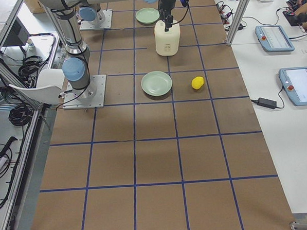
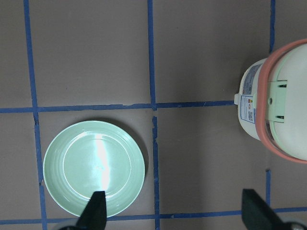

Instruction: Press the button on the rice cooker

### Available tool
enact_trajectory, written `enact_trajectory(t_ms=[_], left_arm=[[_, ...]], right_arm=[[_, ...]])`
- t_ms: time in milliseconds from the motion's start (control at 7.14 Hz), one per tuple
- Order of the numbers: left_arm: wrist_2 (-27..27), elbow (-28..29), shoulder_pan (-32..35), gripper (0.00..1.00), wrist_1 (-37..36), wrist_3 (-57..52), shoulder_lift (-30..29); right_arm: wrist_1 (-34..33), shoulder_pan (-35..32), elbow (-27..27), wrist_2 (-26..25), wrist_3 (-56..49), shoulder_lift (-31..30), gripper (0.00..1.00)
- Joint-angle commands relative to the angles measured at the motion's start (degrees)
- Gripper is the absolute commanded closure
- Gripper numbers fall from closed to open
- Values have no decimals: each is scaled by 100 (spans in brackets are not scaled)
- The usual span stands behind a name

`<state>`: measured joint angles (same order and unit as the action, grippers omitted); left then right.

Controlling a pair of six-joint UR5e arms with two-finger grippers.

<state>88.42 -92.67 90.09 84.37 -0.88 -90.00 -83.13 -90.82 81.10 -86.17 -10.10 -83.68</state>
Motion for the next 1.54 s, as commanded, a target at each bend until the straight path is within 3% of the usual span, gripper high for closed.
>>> enact_trajectory(t_ms=[0,1400], left_arm=[[0,-5,0,0,0,0,0],[0,4,0,0,0,0,0]], right_arm=[[-64,46,11,-84,44,-43,0],[-63,29,-51,-57,79,-43,0]])
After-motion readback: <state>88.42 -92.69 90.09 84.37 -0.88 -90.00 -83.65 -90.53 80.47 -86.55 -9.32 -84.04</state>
